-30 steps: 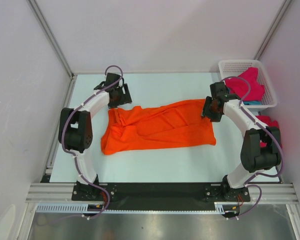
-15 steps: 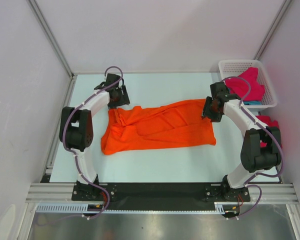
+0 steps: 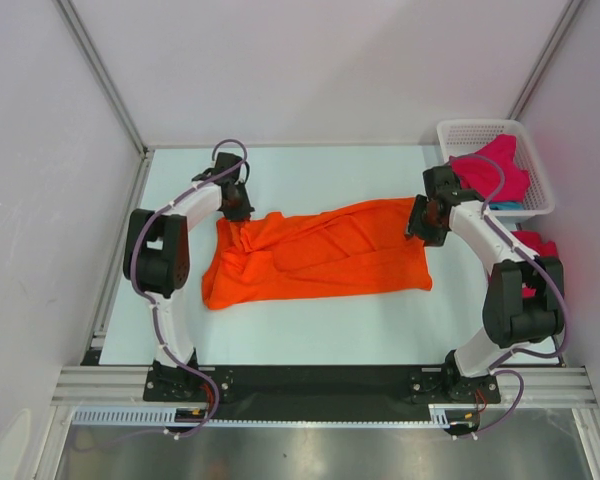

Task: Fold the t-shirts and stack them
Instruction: Fold the other side of the tshirt into a rectangle

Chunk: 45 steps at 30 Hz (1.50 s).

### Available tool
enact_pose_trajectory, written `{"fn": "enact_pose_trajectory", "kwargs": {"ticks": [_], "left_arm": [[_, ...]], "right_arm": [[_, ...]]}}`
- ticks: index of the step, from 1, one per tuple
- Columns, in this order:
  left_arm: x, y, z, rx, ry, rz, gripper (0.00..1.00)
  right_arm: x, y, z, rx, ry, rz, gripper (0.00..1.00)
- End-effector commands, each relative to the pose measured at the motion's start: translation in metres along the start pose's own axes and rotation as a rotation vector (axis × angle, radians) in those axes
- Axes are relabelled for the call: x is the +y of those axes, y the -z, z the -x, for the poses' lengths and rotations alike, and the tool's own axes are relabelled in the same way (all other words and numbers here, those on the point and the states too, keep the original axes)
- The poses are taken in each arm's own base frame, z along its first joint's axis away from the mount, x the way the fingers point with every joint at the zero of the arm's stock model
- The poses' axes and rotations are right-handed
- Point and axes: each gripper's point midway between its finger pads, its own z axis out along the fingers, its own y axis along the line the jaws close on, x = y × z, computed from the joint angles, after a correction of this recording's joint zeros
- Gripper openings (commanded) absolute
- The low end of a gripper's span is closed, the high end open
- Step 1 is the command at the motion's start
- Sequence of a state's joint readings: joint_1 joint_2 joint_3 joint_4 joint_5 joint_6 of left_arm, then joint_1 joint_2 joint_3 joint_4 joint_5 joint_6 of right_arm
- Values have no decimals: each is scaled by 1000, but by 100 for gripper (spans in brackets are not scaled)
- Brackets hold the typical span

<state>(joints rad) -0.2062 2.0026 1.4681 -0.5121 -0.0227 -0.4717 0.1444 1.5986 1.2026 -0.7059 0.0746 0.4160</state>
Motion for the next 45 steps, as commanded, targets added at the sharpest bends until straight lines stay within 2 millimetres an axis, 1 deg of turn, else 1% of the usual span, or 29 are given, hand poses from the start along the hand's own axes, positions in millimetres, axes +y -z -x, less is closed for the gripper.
{"fn": "enact_pose_trajectory", "kwargs": {"ticks": [1, 5, 6, 8, 9, 10, 11, 12, 13, 15, 16, 17, 21, 22, 23, 24, 25, 26, 27, 28, 30, 31, 33, 34, 36, 38, 40, 42, 45], "left_arm": [[-4, 26, 16, -58, 18, -19, 3], [-3, 48, 24, -97, 12, -17, 2], [-5, 61, 30, -126, 10, -26, 2], [-5, 72, 28, -143, 8, -34, 2], [-8, 90, 35, -189, 6, -58, 2], [-8, 97, 35, -205, 2, -67, 2], [-7, 101, 28, -207, -1, -71, 2], [-7, 107, 28, -223, -5, -83, 2], [-9, 122, 30, -252, -3, -107, 2], [-7, 127, 19, -249, -14, -117, 3], [-8, 139, 18, -271, -14, -138, 3], [-5, 137, 7, -256, -19, -138, 3], [1, 144, -15, -258, -23, -158, 3], [2, 140, -30, -228, -28, -172, 3], [-1, 146, -34, -235, -29, -194, 4], [-1, 146, -40, -231, -30, -200, 4], [0, 142, -54, -208, -37, -201, 4], [-1, 146, -58, -214, -34, -211, 4], [0, 145, -65, -208, -38, -209, 4], [2, 141, -80, -181, -46, -205, 4], [4, 144, -90, -183, -43, -206, 4], [7, 139, -103, -157, -50, -199, 4], [10, 141, -114, -149, -41, -196, 4], [12, 138, -125, -126, -44, -191, 5], [25, 133, -132, -119, -34, -132, 5], [41, 125, -150, -63, -10, -53, 5], [49, 116, -164, -11, 6, -11, 5], [50, 111, -169, 15, 10, 0, 5], [51, 106, -170, 32, 9, 18, 19]], "right_arm": [[-2, 13, 6, -41, 2, 8, 52], [-2, 14, 4, -41, -3, 14, 52], [-1, 14, 3, -39, 0, 18, 52], [-1, 14, 2, -38, -1, 17, 52], [-1, 14, 2, -40, -3, 20, 52], [0, 14, 1, -39, -3, 22, 52], [0, 13, 1, -38, -5, 24, 52], [0, 14, 1, -41, -4, 24, 52], [0, 14, 0, -39, -5, 25, 52], [2, 14, 0, -41, -2, 29, 52], [2, 15, 1, -42, -3, 30, 52], [3, 15, 0, -43, 0, 32, 52], [2, 14, -2, -39, 2, 26, 52], [1, 14, -2, -40, 3, 25, 52], [1, 13, -2, -39, 1, 27, 52], [1, 13, -3, -37, 4, 27, 52], [1, 13, -4, -34, 5, 27, 52], [1, 12, -3, -35, 5, 28, 52], [1, 11, -4, -32, 6, 27, 52], [0, 11, -4, -32, 4, 24, 52], [0, 10, -4, -32, 6, 24, 52], [0, 10, -5, -30, 9, 25, 52], [0, 8, -5, -26, 9, 26, 52], [1, 8, -5, -27, 9, 28, 52], [1, 7, -6, -23, 9, 28, 52], [3, 7, -5, -24, 8, 32, 52], [3, 7, -6, -21, 9, 32, 52], [4, 7, -6, -20, 7, 35, 52], [5, 9, -7, -21, 13, 33, 52]]}}
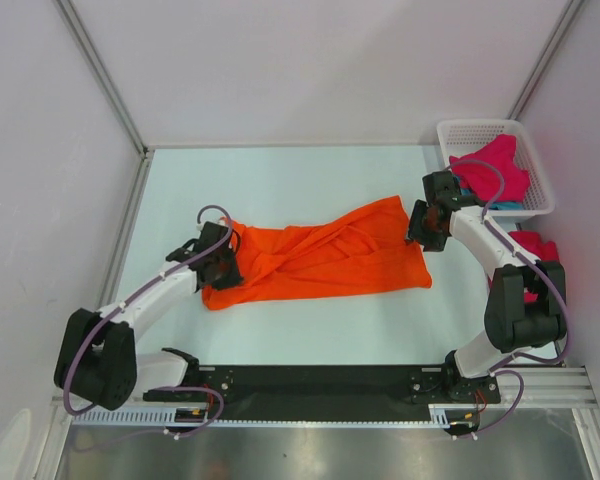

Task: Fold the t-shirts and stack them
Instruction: Fold the other side of the tshirt into a rectangle

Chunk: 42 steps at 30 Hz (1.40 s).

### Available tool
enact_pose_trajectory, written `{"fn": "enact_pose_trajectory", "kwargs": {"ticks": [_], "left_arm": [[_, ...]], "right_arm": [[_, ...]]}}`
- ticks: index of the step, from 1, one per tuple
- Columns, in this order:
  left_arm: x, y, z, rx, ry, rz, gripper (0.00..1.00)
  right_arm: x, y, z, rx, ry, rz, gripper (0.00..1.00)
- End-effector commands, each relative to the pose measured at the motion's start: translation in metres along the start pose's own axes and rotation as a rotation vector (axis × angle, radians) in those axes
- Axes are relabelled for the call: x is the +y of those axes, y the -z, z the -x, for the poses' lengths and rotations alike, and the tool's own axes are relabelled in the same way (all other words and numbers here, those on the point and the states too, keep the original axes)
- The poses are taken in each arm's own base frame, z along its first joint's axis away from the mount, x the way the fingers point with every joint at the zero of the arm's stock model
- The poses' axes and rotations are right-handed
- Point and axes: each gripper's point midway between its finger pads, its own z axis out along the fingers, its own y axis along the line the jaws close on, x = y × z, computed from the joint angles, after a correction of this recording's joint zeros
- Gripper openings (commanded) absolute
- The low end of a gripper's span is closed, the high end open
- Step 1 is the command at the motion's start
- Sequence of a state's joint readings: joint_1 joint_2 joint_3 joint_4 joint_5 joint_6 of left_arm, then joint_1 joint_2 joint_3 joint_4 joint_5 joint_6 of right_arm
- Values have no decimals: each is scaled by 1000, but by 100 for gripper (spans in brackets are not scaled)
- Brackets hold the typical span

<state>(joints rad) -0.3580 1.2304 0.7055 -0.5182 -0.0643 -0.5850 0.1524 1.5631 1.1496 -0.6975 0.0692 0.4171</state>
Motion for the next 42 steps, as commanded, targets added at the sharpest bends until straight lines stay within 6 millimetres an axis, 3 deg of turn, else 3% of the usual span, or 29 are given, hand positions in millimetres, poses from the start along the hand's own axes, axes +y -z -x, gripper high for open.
{"fn": "enact_pose_trajectory", "kwargs": {"ticks": [1, 2, 4, 7, 12, 16, 20, 26, 29, 36, 42], "left_arm": [[5, -4, 0, 10, 27, 52, 23], [3, -3, 2, 8, 22, 52, 50], [-2, 2, 15, -22, 14, 46, 69], [-8, 9, 32, -48, 1, 49, 78], [-29, 17, 68, -114, 1, 17, 79], [-48, 6, 87, -149, -33, -40, 79], [-55, -19, 80, -98, -48, -63, 79], [-58, -60, 44, -9, -46, -90, 77], [-58, -69, 33, 14, -47, -85, 75], [-79, -58, 29, 5, -67, -125, 69], [-74, -42, 38, -37, -77, -64, 69]], "right_arm": [[7, 9, 6, -37, 7, 28, 52], [6, 10, 6, -39, 9, 23, 52], [5, 11, 6, -41, 9, 19, 52], [4, 12, 6, -39, 8, 16, 52], [5, 16, 6, -44, 10, 17, 52], [5, 20, 8, -51, 9, 13, 52], [0, 23, 7, -58, 10, -3, 52], [0, 23, 6, -57, 10, -4, 52], [-2, 22, 6, -54, 11, -13, 52], [-2, 19, 4, -46, 11, -14, 52], [-4, 16, 1, -43, 15, -21, 52]]}}
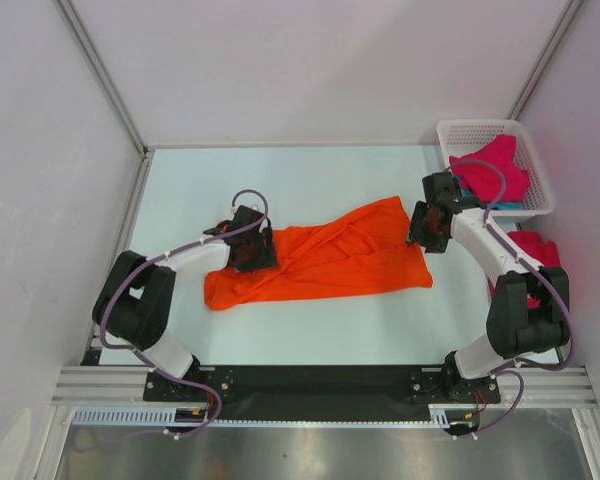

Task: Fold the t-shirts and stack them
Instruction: Fold the other side of the tshirt into a rectangle

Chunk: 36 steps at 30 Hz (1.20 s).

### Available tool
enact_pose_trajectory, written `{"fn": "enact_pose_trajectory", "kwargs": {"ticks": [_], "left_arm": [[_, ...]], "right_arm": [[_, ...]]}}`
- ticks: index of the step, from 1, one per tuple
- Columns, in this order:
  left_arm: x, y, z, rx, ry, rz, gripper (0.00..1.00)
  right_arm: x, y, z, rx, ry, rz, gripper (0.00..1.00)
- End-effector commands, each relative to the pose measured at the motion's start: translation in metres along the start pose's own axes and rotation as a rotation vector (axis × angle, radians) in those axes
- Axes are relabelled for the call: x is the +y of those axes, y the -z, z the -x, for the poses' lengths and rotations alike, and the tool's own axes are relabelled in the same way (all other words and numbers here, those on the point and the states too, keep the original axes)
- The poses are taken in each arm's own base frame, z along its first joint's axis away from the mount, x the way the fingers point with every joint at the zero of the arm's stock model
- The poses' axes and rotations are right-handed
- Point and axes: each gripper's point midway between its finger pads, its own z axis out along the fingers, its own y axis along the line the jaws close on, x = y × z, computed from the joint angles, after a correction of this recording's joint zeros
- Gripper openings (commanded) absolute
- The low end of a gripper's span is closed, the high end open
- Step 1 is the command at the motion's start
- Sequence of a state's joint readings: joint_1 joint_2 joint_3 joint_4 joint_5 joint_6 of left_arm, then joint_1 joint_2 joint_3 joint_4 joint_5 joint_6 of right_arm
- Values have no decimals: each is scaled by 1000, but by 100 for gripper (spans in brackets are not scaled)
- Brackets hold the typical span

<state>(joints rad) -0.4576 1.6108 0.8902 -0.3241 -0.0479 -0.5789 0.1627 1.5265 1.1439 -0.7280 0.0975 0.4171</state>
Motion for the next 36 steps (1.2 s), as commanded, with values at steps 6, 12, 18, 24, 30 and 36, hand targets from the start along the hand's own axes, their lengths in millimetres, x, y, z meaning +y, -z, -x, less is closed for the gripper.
{"fn": "enact_pose_trajectory", "kwargs": {"ticks": [6, 12, 18, 24, 30, 36], "left_arm": [[2, 45, 32, -134, 15, 79, 70], [-3, 52, 36, -176, 29, 63, 70], [-12, 27, 23, -131, 16, 34, 69], [-18, 8, 9, -86, 13, 19, 69], [-17, 4, 7, -79, 7, 25, 66], [-20, 10, 11, -94, 4, 21, 59]], "right_arm": [[0, 3, 2, -28, 4, 7, 52], [1, 2, 1, -26, 0, 10, 52], [1, 3, 1, -27, 5, 6, 52], [-3, 3, 1, -27, 5, -6, 52], [-2, 4, 2, -30, 3, -5, 52], [-1, 3, 2, -28, 4, 0, 52]]}}
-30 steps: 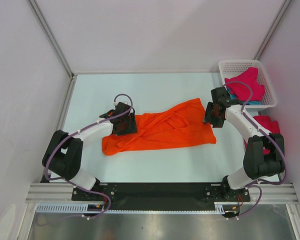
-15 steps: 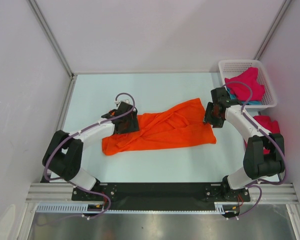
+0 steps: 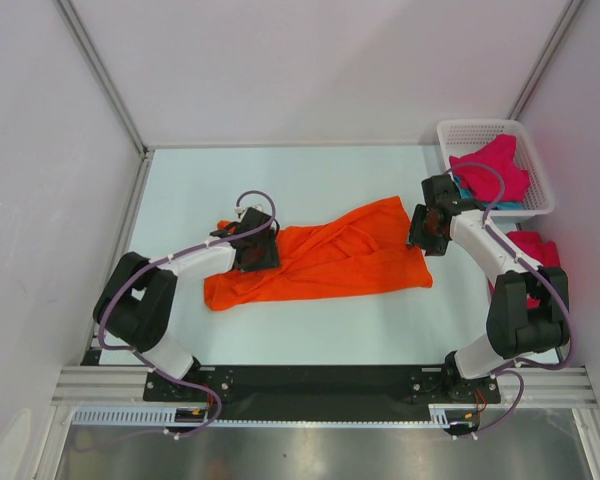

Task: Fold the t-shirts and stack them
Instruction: Fold the other side of the tshirt into a rectangle

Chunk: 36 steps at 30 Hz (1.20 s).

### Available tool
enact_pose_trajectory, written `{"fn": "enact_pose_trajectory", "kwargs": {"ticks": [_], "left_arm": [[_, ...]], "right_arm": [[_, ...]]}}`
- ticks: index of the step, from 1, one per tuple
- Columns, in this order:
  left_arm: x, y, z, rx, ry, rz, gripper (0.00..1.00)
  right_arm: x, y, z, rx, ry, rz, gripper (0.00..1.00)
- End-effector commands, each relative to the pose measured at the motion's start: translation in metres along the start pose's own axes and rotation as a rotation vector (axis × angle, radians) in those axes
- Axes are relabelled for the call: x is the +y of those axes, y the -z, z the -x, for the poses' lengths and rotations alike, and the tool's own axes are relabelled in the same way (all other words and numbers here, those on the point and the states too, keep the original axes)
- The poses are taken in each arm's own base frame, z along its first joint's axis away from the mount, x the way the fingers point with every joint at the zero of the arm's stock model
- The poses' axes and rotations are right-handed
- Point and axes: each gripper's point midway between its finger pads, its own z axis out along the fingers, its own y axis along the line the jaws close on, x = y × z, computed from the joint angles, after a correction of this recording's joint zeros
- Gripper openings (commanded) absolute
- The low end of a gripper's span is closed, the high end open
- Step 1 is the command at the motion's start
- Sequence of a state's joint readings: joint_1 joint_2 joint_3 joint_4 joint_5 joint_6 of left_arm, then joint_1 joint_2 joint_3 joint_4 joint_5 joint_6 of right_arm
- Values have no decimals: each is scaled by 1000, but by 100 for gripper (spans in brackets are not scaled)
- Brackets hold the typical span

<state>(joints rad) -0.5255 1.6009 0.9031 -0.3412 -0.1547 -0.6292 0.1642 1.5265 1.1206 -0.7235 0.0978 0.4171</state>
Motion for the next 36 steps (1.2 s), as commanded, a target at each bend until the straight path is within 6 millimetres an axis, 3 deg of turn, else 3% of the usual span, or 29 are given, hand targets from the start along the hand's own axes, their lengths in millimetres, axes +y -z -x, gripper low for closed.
{"fn": "enact_pose_trajectory", "kwargs": {"ticks": [1, 13, 21, 22, 23, 26, 32, 36], "left_arm": [[-10, 7, 12, -45, 12, -27, 59], [-11, 28, 22, -89, 14, -26, 59], [-13, 29, 21, -83, 13, -32, 58], [-12, 27, 19, -77, 13, -32, 54], [-13, 26, 18, -75, 13, -33, 36], [-13, 25, 16, -70, 16, -32, 11], [-15, 28, 16, -75, 11, -37, 0], [-21, 39, 18, -94, -3, -59, 0]], "right_arm": [[2, 8, 9, -47, 1, 7, 52], [3, 8, 9, -44, 1, 12, 52], [4, 8, 8, -44, 3, 13, 52], [4, 7, 8, -43, 1, 11, 52], [3, 8, 8, -44, 3, 9, 52], [3, 7, 7, -42, 2, 8, 52], [3, 7, 6, -43, 2, 9, 52], [3, 7, 6, -42, 2, 10, 52]]}}
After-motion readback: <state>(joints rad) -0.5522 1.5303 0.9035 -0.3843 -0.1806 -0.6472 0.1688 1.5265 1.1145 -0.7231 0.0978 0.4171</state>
